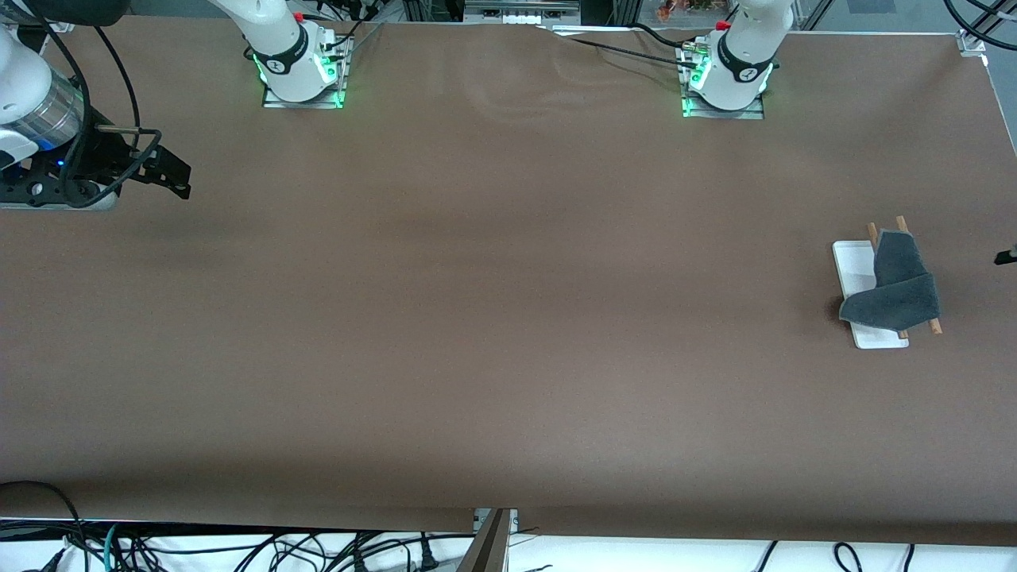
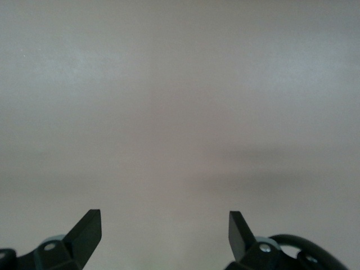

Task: Pass towel and hang on rack

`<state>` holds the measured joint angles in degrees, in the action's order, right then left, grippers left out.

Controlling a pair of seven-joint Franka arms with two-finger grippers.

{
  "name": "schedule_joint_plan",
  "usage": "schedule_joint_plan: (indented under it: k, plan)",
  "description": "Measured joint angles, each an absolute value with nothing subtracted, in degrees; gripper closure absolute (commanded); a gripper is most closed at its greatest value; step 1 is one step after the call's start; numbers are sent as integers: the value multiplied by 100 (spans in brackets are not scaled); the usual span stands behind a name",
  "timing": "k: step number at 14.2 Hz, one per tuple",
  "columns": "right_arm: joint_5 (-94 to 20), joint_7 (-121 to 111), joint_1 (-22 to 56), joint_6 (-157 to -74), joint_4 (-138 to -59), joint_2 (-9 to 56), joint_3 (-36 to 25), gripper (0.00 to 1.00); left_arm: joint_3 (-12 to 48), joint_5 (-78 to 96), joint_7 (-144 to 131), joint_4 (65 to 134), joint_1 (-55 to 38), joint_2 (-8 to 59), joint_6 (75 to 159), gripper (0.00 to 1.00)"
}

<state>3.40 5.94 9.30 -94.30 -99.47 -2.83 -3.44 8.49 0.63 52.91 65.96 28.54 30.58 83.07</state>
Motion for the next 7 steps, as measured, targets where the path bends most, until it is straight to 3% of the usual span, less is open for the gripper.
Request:
schedule_joint_plan:
  k: [7]
  plan:
    - [340,593,914,-9352,-9928,-280,-345,0,825,-137,2027,6935,1169,2252,7695,0]
